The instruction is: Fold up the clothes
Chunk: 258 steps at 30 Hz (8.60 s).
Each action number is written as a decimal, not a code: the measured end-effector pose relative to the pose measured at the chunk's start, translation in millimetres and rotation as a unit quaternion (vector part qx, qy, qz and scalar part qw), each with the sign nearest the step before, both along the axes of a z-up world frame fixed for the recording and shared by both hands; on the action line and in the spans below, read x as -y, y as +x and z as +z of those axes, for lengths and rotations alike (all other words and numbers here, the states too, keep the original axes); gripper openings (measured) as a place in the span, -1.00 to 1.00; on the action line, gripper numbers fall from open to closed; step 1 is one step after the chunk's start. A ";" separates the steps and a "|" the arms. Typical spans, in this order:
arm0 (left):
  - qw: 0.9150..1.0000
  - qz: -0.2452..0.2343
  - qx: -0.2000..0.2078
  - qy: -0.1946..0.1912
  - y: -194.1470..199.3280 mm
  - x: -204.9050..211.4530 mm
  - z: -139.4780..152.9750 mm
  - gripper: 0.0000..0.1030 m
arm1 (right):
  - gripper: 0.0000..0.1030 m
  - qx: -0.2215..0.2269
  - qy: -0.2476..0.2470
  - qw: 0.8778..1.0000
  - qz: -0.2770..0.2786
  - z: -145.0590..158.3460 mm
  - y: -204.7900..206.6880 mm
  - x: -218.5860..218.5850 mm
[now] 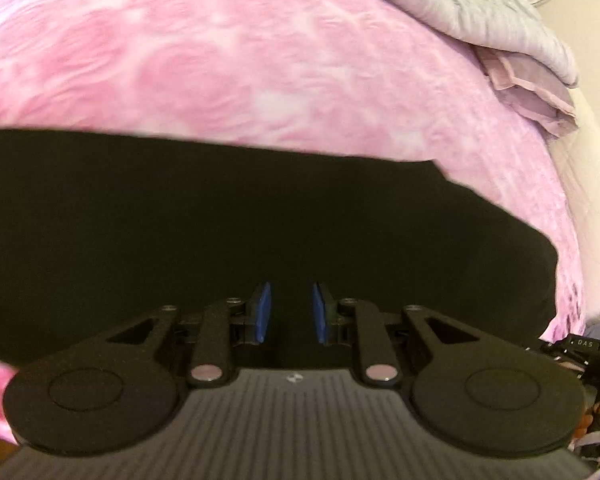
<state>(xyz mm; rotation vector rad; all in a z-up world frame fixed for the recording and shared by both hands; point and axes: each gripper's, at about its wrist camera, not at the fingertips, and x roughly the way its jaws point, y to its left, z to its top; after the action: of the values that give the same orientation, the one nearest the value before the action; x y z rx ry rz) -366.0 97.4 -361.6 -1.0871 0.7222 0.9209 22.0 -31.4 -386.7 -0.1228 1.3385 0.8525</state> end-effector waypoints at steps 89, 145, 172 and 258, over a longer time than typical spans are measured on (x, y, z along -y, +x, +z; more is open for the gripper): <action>0.993 0.040 -0.109 0.037 71.8 33.2 -22.0 -0.55 | 0.28 0.273 -0.097 0.928 0.235 4.8 83.8 7.3; 0.942 0.087 -0.167 0.278 4.5 259.0 17.0 -0.05 | 0.36 0.280 0.130 0.935 0.175 44.0 -149.7 154.5; 0.932 0.072 -0.175 0.309 10.9 300.6 49.5 0.19 | 0.41 0.319 0.128 0.924 0.168 70.1 -162.3 182.7; 0.908 -0.030 -0.165 0.383 -12.5 124.2 -1.2 -0.76 | 0.41 0.203 0.177 0.961 0.066 6.9 -32.8 85.7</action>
<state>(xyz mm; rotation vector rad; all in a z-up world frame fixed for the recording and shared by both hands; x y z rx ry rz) -378.5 -26.8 -362.8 -0.2112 0.5743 1.2082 -10.9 -117.0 -379.9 -0.1007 0.7858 1.1011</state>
